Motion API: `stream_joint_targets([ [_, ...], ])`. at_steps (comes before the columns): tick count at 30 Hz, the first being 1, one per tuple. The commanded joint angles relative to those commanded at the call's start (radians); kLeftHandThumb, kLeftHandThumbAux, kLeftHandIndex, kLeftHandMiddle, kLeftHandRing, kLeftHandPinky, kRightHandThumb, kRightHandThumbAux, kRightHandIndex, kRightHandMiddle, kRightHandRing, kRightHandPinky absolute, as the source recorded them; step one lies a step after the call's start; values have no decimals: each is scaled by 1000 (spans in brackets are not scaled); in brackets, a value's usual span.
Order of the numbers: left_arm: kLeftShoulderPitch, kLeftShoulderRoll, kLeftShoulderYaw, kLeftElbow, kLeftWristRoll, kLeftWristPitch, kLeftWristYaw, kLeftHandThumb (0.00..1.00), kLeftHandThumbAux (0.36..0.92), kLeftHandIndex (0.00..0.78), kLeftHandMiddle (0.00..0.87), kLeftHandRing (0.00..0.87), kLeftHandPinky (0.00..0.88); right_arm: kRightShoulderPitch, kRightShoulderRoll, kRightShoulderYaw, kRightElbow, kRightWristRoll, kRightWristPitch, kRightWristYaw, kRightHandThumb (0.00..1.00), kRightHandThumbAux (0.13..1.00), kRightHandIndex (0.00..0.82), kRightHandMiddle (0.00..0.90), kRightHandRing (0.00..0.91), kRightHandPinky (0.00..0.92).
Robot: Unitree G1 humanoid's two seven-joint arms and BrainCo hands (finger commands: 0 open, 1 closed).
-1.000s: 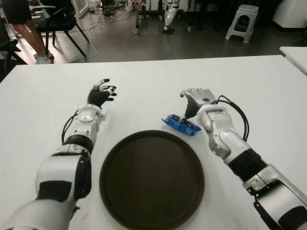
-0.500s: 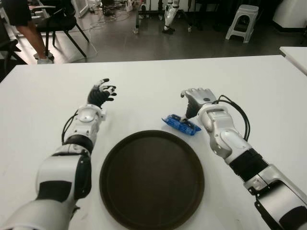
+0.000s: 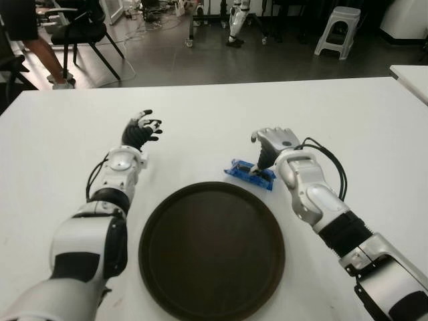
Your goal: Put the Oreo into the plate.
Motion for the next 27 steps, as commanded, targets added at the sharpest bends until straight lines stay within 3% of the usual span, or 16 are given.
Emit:
stream_joint_targets([
  [12,-2,-2,-4,0,4,3,8,475,634,166,327,369,365,4,12,20,13,7,-2,20,0,692,255,281,334,398],
  [27,-4,-3,-14,-1,10,1,12,485,652,168,324,368,367,26,20,23,28,25,-25,1,0,713,267,291,339,411],
])
